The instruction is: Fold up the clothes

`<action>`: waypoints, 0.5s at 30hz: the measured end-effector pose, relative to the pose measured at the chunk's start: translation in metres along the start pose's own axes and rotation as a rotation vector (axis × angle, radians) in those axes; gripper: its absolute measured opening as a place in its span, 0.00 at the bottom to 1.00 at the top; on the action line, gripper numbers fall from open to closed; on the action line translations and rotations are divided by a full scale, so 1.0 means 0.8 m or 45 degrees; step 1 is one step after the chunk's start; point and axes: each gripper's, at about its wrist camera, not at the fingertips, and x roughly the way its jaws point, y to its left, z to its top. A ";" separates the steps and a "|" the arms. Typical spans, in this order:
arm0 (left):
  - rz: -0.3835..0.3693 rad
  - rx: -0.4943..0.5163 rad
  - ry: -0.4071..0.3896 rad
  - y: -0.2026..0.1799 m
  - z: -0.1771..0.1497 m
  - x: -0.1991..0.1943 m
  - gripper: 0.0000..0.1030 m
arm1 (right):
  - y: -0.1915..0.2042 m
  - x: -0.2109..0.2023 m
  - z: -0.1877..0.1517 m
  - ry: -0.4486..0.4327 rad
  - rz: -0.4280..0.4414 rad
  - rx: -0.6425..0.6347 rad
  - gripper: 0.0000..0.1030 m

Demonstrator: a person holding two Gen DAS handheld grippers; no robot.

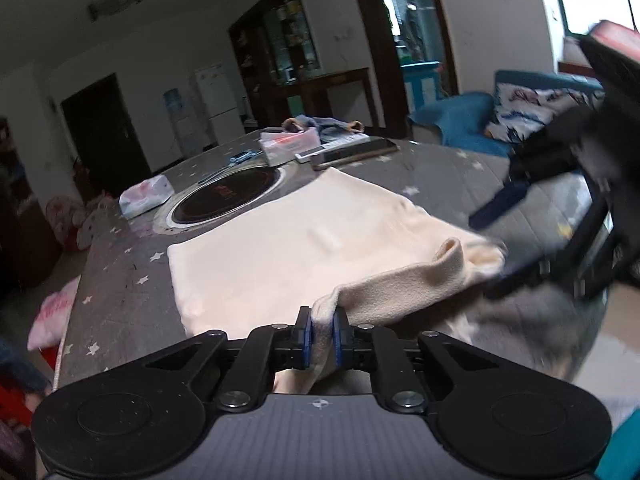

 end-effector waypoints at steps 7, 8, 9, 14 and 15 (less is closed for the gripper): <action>-0.010 -0.033 0.047 0.007 0.003 0.018 0.11 | 0.017 0.036 0.014 -0.065 -0.030 -0.120 0.47; -0.013 -0.033 0.045 0.007 0.002 0.016 0.14 | 0.017 0.040 0.015 -0.054 -0.012 -0.119 0.37; -0.016 -0.032 0.041 0.008 0.000 0.014 0.15 | 0.015 0.046 0.016 -0.037 0.016 -0.112 0.27; 0.019 0.026 0.027 0.004 -0.016 0.000 0.45 | -0.010 0.049 0.023 -0.030 0.084 0.058 0.15; 0.021 0.045 0.032 0.002 -0.020 -0.001 0.45 | -0.015 0.048 0.025 -0.034 0.097 0.097 0.14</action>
